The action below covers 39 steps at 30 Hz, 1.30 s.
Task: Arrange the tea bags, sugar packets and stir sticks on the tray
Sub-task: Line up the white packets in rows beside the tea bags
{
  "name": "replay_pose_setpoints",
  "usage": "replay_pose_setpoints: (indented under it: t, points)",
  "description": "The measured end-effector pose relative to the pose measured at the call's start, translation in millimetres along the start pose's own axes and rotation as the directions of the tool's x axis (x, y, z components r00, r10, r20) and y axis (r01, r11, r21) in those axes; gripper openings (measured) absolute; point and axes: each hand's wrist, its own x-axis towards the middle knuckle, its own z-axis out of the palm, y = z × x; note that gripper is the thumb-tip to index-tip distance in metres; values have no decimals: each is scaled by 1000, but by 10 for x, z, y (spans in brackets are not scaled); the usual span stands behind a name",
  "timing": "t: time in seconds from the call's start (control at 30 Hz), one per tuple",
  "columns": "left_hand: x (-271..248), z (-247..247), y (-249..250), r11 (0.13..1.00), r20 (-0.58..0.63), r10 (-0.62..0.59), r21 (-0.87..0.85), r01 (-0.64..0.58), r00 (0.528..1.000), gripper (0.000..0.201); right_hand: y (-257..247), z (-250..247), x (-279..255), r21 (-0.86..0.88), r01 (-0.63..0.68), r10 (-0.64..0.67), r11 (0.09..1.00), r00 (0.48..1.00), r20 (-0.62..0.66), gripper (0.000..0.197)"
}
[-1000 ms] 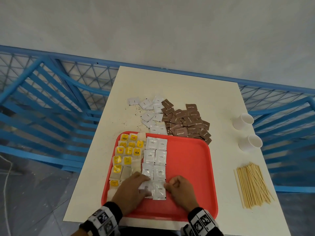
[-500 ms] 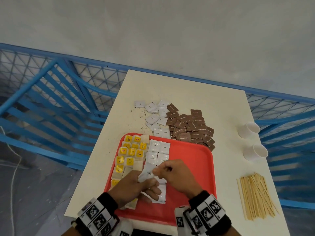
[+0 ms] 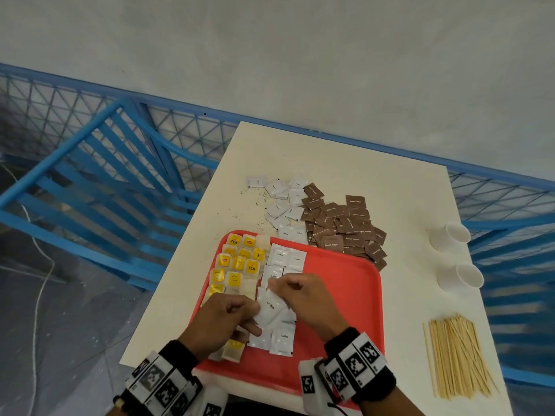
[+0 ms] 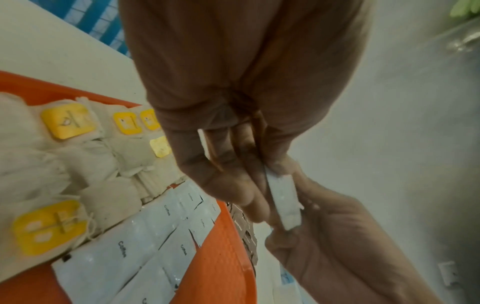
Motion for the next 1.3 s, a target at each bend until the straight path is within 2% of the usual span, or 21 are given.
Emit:
replay_pose_setpoints:
  t: [0.03, 0.1, 0.2, 0.33, 0.43, 0.6, 0.73, 0.9, 1.0, 1.1, 1.23, 1.3]
  points:
    - [-2, -18, -22, 1000, -27, -9, -20, 9, 1000, 20, 16, -13, -4, 6, -9, 9, 1000, 1000, -16, 28]
    - [-6, -41, -72, 998, -75, -28, -56, 24, 997, 21, 44, -27, -28, -13, -25, 25, 1000, 1000, 17, 15]
    - [-20, -57, -168, 999, -57, -51, -6, 51, 997, 22, 119, 5, -42, -98, -31, 38, 995, 997, 68, 2]
    - [-88, -175, -374, 969, 22, -59, 241, 52, 998, 31, 388, 47, -10, -289, -90, 114, 953, 991, 68, 7]
    - [-115, -338, -572, 919, -82, -24, 391, 54, 996, 47, 646, 160, -49, -421, -111, 179, 900, 976, 126, 13]
    - [-138, -407, -673, 890, -174, 57, 456, 29, 983, 41, 880, 408, -63, -480, -148, 254, 865, 953, 163, 8]
    - [-97, -397, -692, 880, -146, 57, 474, 19, 988, 32, 948, 495, -44, -471, -200, 293, 859, 947, 132, 36]
    - [-34, -355, -736, 857, -109, 80, 516, -12, 991, 26, 967, 578, -43, -525, -218, 289, 823, 956, 57, 27]
    - [0, -311, -749, 832, -78, 80, 554, -23, 994, 23, 934, 595, -54, -563, -258, 309, 785, 951, -4, 32]
    - [37, -259, -735, 804, -23, 72, 593, -44, 997, 16, 907, 527, -119, -620, -233, 274, 749, 961, -31, 31]
    - [98, -194, -750, 746, 46, 43, 663, -62, 998, 7, 933, 456, -269, -718, -149, 327, 680, 938, 115, 19]
    - [132, -158, -763, 708, 95, 22, 701, -83, 995, 8, 948, 452, -334, -705, -126, 345, 698, 922, 177, 17]
